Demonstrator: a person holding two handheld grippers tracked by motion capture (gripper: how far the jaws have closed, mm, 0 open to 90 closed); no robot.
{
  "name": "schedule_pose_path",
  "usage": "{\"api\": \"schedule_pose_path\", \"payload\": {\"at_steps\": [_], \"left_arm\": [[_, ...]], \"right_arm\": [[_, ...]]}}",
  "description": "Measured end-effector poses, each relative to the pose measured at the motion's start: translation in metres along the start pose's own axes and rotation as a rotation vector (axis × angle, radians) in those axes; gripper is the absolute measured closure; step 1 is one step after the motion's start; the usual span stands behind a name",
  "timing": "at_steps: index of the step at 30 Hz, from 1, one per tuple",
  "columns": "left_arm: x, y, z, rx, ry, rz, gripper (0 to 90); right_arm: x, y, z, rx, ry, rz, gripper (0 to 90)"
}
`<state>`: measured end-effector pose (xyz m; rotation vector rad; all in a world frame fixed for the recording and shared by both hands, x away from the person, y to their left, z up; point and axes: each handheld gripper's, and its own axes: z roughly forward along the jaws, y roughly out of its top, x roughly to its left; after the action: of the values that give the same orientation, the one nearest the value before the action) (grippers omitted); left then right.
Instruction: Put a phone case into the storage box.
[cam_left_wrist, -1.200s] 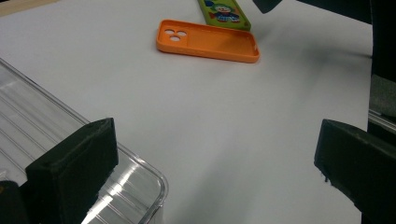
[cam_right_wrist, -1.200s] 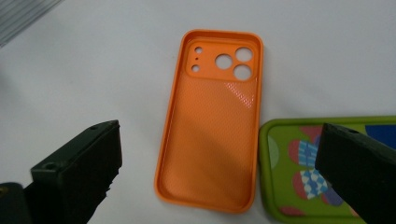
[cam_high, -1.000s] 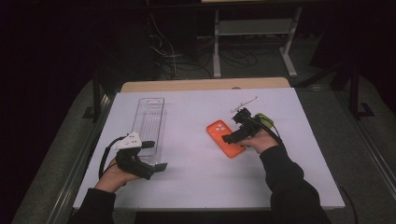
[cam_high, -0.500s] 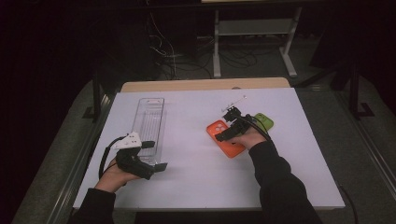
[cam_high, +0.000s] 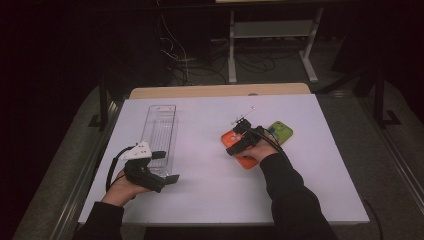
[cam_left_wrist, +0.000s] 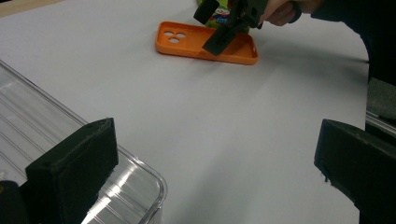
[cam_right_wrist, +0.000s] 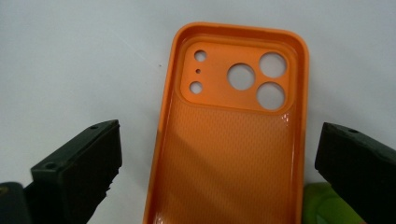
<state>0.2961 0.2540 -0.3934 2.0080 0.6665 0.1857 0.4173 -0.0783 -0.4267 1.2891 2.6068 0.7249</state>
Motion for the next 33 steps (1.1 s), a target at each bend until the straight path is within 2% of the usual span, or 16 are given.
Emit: {"api": "schedule_pose_path", "payload": {"at_steps": [8, 15, 18, 25, 33], "left_arm": [[-0.0001, 0.0, 0.0005, 0.004, -0.002, 0.005, 0.0], [-0.0003, 0.0002, 0.0006, 0.006, -0.004, 0.003, 0.0], [-0.0011, 0.0002, 0.0013, 0.003, -0.004, -0.003, 0.0], [-0.0009, 0.0002, 0.0013, 0.003, -0.004, -0.003, 0.0], [-0.0011, 0.0005, 0.0016, 0.007, -0.004, 0.002, 0.0]], "right_arm": [[0.0012, -0.0013, 0.0054, 0.024, -0.01, -0.01, 2.7], [0.004, -0.0019, 0.0071, 0.035, -0.043, -0.043, 5.1], [0.0037, -0.0015, 0.0068, 0.032, -0.041, -0.052, 6.3], [0.0018, -0.0027, 0.0102, 0.055, -0.054, -0.054, 7.8], [-0.0009, -0.0029, 0.0097, 0.057, -0.026, -0.04, 10.8]]}}
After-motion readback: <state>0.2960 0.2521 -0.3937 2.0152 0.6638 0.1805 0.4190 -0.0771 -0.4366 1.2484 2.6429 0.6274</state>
